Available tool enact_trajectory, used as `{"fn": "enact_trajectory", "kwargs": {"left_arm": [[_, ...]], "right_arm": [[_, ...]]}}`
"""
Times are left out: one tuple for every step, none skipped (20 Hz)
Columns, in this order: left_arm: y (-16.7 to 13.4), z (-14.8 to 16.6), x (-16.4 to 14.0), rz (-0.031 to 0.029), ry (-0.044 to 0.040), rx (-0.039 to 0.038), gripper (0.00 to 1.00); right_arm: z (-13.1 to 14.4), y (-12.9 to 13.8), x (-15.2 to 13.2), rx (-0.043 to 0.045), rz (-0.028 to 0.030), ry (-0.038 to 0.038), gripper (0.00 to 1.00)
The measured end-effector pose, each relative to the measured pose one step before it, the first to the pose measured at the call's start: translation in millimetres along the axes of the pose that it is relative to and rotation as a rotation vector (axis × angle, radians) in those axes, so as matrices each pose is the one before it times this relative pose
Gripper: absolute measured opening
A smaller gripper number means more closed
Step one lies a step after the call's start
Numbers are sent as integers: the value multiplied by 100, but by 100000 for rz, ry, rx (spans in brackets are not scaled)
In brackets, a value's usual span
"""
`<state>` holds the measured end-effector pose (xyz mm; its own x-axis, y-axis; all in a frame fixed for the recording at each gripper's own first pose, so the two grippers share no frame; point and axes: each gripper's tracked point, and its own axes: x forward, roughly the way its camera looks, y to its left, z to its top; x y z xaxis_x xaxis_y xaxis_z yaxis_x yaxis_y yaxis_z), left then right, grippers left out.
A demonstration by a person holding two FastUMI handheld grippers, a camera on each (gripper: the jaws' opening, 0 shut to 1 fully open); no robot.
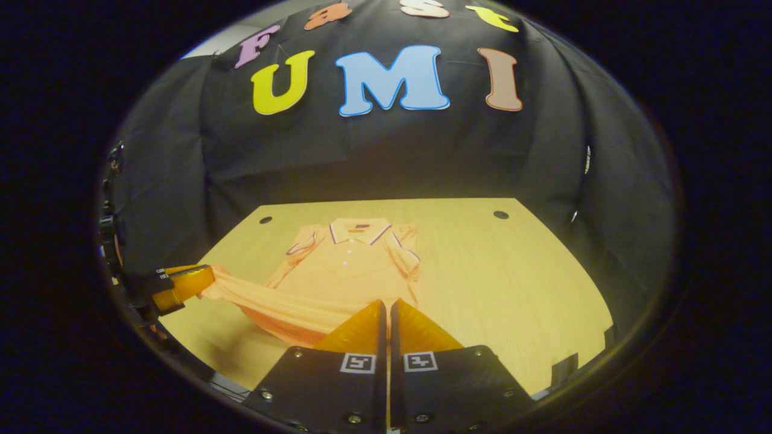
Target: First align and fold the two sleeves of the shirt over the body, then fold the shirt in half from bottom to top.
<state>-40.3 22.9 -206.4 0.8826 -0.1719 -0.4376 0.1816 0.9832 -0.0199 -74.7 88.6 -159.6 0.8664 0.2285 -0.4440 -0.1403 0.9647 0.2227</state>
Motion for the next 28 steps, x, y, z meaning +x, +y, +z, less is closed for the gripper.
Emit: {"fn": "enact_trajectory", "kwargs": {"left_arm": [[323,894,855,-392,-572,-1065,7],[150,830,933,-738,-323,-871,7],[205,675,983,-671,-32,-123,7],[303,545,996,-632,395,184,6],[177,667,893,-855,153,403,6],[81,652,857,-907,-280,662,6],[190,645,921,-867,-39,1261,6],[257,604,914,-345,-154,1429,6],[231,704,980,-683,-222,1143,6],[246,613,1268,-647,-300,641,6],[334,609,1294,-739,-261,281,6],[177,498,1067,-696,-150,-112,6],[251,521,1019,-620,65,-382,6],[218,311,1064,-670,106,-642,6],[208,450,1021,-796,-210,-720,6],[294,363,967,-518,-313,-389,6],[237,275,972,-361,-435,109,6],[245,420,958,16,-192,396,6],[299,305,930,29,-123,50,6],[161,293,867,-174,-393,-488,6],[207,388,874,73,-183,-433,6],[324,241,820,487,-275,-338,6],[295,181,737,523,-208,-178,6],[347,9,649,611,-344,15,7],[307,10,705,549,-31,209,7],[104,-129,677,305,384,199,7],[103,-265,664,173,860,124,7],[82,-347,741,279,729,96,6]], "right_arm": [[890,-26,615,-37,-370,-793,2],[946,-91,482,-200,-576,-658,3],[811,-26,636,-105,-652,-652,3],[767,3,601,178,-507,-243,3],[641,-10,743,194,-924,-376,3],[769,-60,764,74,-1136,-313,3],[652,14,805,327,-1089,-338,3],[812,131,784,635,-823,-485,3],[627,206,875,590,-863,-257,3],[800,76,899,300,-1084,-422,3],[644,103,899,145,-861,-245,3],[800,87,863,18,-1030,-526,3],[633,-8,806,-401,-1017,-226,3],[495,-18,840,-325,-1013,175,3],[507,87,881,63,-727,-76,3],[442,33,848,-40,-632,58,3],[439,-30,756,-167,-610,-19,3],[398,8,795,-350,-316,26,3],[327,46,810,-637,-309,-56,3],[451,-52,832,-1128,-432,-266,3],[220,-101,800,-1201,-409,-54,3],[145,122,805,-615,95,213,3],[194,100,1036,-240,337,358,2],[89,123,791,-283,550,699,2],[-6,23,700,-556,219,142,2],[-33,-70,677,-842,-170,272,2],[-162,25,683,-558,-148,486,2],[-67,50,679,-280,-126,163,2]]}}
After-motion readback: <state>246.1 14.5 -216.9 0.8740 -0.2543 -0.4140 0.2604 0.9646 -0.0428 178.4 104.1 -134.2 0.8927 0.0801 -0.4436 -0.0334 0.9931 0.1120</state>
